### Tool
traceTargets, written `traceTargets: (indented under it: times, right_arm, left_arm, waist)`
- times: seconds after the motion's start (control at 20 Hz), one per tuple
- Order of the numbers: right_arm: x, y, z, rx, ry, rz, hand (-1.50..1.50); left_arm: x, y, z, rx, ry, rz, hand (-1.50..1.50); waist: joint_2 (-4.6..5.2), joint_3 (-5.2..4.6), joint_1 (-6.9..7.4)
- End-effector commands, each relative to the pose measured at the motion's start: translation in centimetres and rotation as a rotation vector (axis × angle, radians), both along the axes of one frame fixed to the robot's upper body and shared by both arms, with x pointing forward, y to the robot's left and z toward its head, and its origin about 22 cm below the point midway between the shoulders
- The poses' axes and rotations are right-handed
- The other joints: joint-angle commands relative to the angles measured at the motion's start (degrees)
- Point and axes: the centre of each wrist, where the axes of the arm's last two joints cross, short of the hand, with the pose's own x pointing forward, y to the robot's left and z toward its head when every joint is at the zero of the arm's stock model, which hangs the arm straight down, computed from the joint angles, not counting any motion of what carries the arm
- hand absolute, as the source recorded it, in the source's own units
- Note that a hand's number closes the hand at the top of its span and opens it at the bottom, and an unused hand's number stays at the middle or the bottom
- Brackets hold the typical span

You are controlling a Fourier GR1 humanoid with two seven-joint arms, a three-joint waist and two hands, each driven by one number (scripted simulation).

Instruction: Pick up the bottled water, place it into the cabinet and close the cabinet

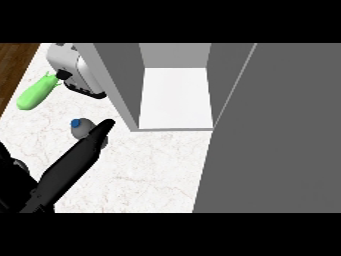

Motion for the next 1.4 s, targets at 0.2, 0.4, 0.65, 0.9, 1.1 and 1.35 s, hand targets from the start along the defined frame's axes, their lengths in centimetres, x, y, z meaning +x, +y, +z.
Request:
traceTargets:
  times: [0.2, 0.4, 0.65, 0.9, 1.1, 1.35]
  right_arm:
    - [-1.8, -0.5, 1.3, -0.074, -0.073, -0.069, -1.50]
    - [-1.7, 0.0, 1.7, -0.052, -0.075, -0.063, -1.50]
    - [-1.9, 0.1, 1.5, -0.081, -0.100, -0.078, -1.50]
    - [-2.2, 0.2, 1.2, -0.050, -0.063, -0.069, -1.50]
    - [-1.6, 0.4, 0.6, -0.069, -0.077, -0.070, -1.50]
    - [-2.0, -0.1, 1.0, -0.066, -0.080, -0.083, -1.50]
  left_arm:
    - [1.3, 1.3, -3.3, -0.071, 0.098, 0.010, -1.50]
    - [2.4, 2.5, -5.4, -0.059, 0.108, 0.035, -1.50]
    - [3.8, 1.8, -6.0, -0.061, 0.120, 0.041, -1.50]
    - [4.5, 5.3, -8.6, -0.072, 0.153, 0.097, -1.50]
    - [5.5, 5.9, -9.5, -0.087, 0.186, 0.067, -1.50]
    - [6.1, 6.2, -11.6, -0.091, 0.224, 0.044, -1.50]
  waist:
    - [0.11, -0.07, -0.09]
    - [0.15, -0.10, -0.02]
    - [0.06, -0.05, -0.09]
    - [0.13, -0.09, -0.11]
    - [0.19, -0.10, -0.14]
    - [0.20, -0.13, -0.42]
